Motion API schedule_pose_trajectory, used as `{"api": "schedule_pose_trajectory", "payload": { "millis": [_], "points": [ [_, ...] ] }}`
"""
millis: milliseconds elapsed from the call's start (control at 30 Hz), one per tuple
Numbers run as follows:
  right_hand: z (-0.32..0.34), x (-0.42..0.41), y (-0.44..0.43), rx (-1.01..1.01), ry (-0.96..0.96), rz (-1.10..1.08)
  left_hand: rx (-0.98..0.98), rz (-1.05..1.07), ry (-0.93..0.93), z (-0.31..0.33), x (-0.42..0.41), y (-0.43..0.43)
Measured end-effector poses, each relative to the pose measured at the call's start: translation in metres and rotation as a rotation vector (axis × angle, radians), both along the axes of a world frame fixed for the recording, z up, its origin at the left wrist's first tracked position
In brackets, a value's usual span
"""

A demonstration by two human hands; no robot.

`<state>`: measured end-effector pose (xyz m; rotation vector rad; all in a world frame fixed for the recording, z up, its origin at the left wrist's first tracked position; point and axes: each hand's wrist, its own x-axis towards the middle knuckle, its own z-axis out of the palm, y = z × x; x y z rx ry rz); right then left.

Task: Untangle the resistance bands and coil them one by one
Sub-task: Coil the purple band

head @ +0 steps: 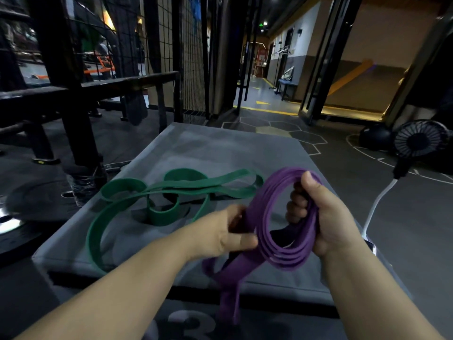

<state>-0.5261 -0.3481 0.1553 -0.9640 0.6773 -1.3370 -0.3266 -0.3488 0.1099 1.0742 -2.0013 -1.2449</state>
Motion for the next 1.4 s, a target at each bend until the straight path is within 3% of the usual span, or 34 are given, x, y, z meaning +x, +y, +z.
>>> {"api": "schedule_pose_trajectory", "payload": {
  "millis": [133,267,433,567,700,767,900,1033,1100,1133,1167,1267,1400],
  "points": [
    [0.006,-0.01,-0.001,-0.016,-0.109,-0.121,0.042,0.07,-0.144,-0.005,0.003,-0.009],
    [0.007,-0.019,-0.007,0.006,-0.134,-0.235,0.107,0.133,-0.138,-0.002,0.012,-0.009],
    [-0.001,-0.042,-0.017,0.076,-0.221,-0.362,0.096,0.467,0.127,-0.003,0.023,-0.019],
    [-0.006,-0.049,-0.018,0.085,-0.231,-0.375,0.205,0.517,0.338,-0.002,0.022,-0.023],
    [-0.006,-0.054,-0.017,0.105,-0.294,-0.418,0.436,0.603,0.821,0.004,0.023,-0.026],
    [-0.007,-0.056,-0.017,0.107,-0.325,-0.449,0.467,0.617,0.927,0.006,0.026,-0.029],
    [-0.007,-0.057,-0.017,0.108,-0.362,-0.465,0.35,0.686,0.672,0.002,0.027,-0.028],
    [-0.008,-0.057,-0.018,0.114,-0.349,-0.477,-0.058,0.782,0.064,-0.006,0.035,-0.032],
    [-0.008,-0.059,-0.018,0.115,-0.358,-0.488,-0.161,0.829,-0.137,-0.009,0.04,-0.033],
    [-0.007,-0.061,-0.018,0.108,-0.364,-0.5,-0.144,0.851,-0.096,-0.009,0.043,-0.034],
    [-0.006,-0.063,-0.017,0.101,-0.369,-0.513,-0.038,0.881,0.109,-0.007,0.046,-0.034],
    [-0.004,-0.068,-0.016,0.094,-0.361,-0.547,0.477,0.825,0.931,0.003,0.053,-0.036],
    [-0.007,-0.068,-0.016,0.099,-0.333,-0.539,0.708,0.656,1.197,0.012,0.056,-0.033]
  ]
}}
